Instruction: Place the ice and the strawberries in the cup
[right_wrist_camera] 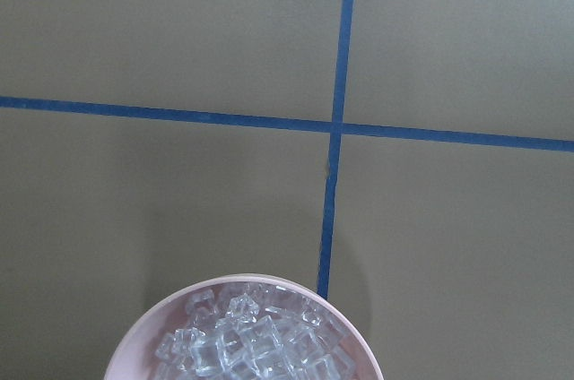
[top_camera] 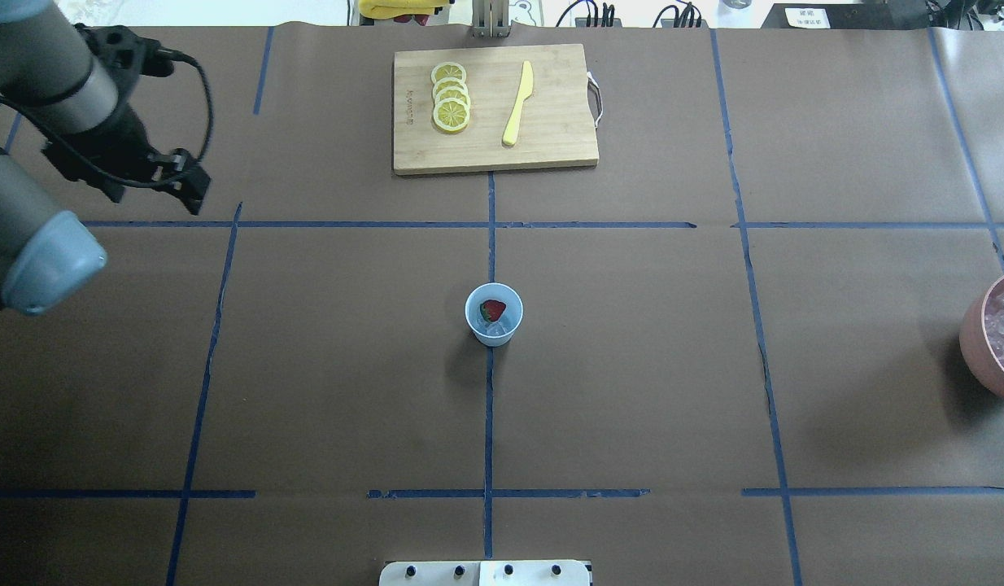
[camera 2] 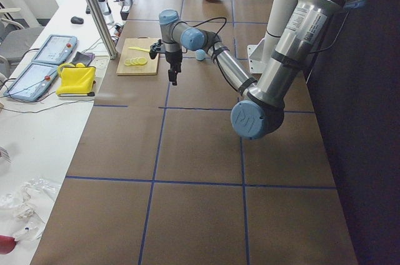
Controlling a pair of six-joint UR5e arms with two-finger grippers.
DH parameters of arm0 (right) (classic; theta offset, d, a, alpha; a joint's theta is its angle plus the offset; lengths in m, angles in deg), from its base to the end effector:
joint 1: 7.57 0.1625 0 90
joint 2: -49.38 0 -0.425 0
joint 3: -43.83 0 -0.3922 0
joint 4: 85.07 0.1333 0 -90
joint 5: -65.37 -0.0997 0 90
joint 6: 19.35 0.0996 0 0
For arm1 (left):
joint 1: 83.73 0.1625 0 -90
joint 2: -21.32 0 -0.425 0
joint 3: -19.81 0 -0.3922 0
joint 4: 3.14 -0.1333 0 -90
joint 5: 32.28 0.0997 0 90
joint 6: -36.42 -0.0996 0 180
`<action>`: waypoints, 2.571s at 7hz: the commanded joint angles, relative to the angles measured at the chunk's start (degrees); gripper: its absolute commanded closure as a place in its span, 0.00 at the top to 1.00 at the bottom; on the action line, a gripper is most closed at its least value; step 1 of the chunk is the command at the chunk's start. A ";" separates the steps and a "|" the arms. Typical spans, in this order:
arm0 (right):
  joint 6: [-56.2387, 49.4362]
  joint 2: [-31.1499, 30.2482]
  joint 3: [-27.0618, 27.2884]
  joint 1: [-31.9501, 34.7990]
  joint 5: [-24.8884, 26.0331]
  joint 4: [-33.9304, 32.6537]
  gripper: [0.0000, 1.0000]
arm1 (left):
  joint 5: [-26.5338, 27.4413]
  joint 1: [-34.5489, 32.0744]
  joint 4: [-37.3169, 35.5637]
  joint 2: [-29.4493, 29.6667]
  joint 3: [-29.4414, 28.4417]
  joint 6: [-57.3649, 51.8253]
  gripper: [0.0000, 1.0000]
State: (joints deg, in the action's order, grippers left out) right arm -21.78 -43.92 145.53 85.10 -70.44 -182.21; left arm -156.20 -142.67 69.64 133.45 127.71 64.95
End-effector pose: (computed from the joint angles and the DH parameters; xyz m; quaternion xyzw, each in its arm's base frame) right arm 0.0835 -0.4613 0.5967 0.0274 -0.3883 -0.0024 0.9211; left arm 0.2349 -0.5407 0.3415 0.0221 0.3421 0.0784 0.9361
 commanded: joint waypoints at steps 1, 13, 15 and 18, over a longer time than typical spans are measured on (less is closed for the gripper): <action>-0.20 -1.35 0.43 1.46 -1.12 0.10 0.99 | -3.84 -12.18 -0.09 -10.04 -0.66 -19.04 1.00; 5.59 -4.43 -2.12 1.55 -1.21 10.82 0.99 | -13.98 -33.34 13.62 -26.00 -12.80 -38.90 1.00; 5.51 -4.43 -2.03 1.55 -1.21 10.82 0.99 | -13.71 -34.40 13.71 -25.83 -12.80 -38.90 1.00; 5.51 -4.43 -2.03 1.55 -1.21 10.82 0.99 | -13.71 -34.40 13.71 -25.83 -13.15 -38.99 1.00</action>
State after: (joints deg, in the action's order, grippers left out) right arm -16.27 -48.35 143.50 86.65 -71.65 -171.38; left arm -169.92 -177.04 83.34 107.63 114.62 26.01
